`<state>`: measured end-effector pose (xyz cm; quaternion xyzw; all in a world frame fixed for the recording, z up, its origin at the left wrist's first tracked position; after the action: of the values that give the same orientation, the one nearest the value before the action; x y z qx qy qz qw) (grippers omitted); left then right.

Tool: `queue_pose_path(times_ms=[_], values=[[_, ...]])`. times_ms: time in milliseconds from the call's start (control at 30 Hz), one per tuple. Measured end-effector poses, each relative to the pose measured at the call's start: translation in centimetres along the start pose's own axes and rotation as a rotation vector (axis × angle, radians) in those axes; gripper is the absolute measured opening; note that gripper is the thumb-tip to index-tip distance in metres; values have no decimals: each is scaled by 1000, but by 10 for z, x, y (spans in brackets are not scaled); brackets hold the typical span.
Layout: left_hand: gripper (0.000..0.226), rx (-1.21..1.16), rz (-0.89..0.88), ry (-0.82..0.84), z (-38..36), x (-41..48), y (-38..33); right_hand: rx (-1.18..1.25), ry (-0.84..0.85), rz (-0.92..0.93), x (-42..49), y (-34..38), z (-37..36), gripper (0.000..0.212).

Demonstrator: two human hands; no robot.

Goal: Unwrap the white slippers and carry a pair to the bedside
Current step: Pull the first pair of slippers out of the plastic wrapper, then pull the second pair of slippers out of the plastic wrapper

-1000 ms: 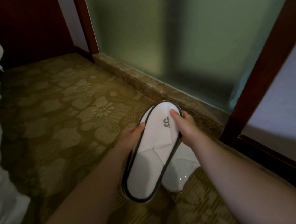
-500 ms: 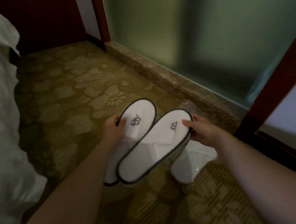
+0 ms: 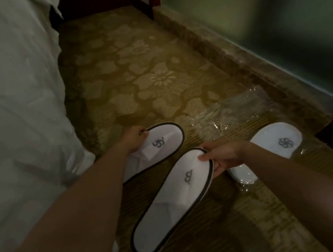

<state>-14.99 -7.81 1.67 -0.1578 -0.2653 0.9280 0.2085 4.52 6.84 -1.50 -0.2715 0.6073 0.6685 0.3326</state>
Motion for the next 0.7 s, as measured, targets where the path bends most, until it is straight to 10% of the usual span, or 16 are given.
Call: queue_pose_path(times_ms=[267,500,700], values=[[42,166,53,103,-14,11,23,-128,-30,-25,24,-20,-25,44],[41,247,4,162,-40,18,25,-827,-100,116,35,-28,-10,44],[35,313,10,99,-46,25,27,-647,-60,78,39,-38,-17,36]])
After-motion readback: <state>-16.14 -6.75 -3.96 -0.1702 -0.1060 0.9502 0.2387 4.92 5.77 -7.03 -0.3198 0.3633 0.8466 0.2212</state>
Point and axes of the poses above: each hand's wrist, its own x-axis towards the middle knuckle, its own z-axis out of the back of the hand, y = z × x, the point moved 8 cm from there along x, towards the middle knuckle, and after that the axes turned 10 degrees about -y, right-handed, at the moved point
